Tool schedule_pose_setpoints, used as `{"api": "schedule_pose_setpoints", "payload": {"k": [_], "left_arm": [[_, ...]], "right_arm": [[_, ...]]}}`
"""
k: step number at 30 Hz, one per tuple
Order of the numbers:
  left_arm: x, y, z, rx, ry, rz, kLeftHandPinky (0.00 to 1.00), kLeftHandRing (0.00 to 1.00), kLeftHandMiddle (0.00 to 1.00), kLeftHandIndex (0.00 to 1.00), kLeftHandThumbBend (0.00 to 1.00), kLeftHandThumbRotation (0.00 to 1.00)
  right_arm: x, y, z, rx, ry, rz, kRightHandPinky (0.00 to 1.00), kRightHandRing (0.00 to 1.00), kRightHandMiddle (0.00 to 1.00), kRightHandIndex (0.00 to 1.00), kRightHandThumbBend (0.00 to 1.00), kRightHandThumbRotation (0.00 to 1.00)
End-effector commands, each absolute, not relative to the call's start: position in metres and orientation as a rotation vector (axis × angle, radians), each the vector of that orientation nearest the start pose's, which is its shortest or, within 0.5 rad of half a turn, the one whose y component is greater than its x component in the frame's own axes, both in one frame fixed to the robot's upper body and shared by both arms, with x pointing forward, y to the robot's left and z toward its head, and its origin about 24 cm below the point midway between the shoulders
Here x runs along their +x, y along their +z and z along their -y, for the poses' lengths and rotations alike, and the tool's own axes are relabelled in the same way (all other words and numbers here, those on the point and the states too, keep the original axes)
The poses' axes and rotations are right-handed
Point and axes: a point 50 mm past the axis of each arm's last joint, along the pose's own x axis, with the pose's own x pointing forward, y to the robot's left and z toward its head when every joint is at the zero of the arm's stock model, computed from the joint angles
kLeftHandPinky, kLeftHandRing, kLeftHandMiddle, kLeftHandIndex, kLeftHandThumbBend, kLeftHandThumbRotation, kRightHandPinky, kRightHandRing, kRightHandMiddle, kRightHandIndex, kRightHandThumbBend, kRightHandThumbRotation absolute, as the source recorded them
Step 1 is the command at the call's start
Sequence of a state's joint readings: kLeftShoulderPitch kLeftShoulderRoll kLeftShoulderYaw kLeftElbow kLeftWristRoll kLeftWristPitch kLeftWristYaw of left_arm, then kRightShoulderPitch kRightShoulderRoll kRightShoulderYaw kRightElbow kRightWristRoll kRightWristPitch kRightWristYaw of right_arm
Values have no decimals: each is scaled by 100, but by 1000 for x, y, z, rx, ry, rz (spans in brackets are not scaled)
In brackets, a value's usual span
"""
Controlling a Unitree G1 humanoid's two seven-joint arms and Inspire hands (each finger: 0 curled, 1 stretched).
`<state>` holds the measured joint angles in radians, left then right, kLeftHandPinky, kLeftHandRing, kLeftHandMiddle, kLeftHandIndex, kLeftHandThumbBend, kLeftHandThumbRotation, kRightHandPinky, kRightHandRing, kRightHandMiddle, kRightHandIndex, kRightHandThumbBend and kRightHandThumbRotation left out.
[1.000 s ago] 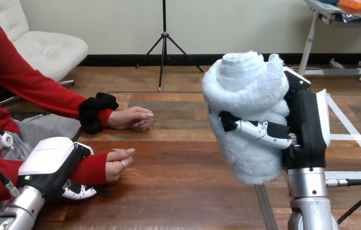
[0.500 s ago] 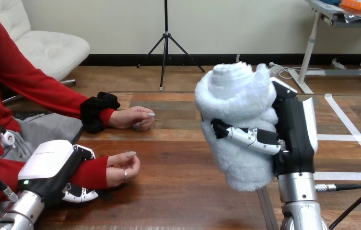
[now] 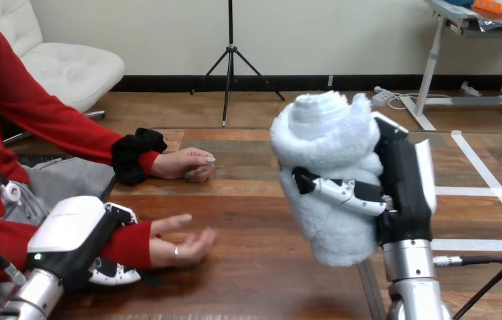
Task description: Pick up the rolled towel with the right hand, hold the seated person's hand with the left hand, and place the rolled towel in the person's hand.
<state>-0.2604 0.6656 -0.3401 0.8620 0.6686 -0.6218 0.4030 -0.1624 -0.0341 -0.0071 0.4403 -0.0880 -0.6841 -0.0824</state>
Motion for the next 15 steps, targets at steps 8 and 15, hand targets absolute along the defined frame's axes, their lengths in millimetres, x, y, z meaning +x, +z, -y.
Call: {"api": "schedule_pose_setpoints", "payload": {"k": [8, 15], "left_arm": [[261, 12, -246, 1177, -293, 207, 22, 28, 36, 38, 78, 14], [262, 17, -242, 1171, -296, 216, 22, 28, 35, 38, 78, 14]], "right_arm": [[288, 69, 127, -60, 24, 532, 18, 23, 31, 31, 66, 0], [289, 67, 124, -69, 23, 525, 18, 24, 32, 31, 66, 0]]}}
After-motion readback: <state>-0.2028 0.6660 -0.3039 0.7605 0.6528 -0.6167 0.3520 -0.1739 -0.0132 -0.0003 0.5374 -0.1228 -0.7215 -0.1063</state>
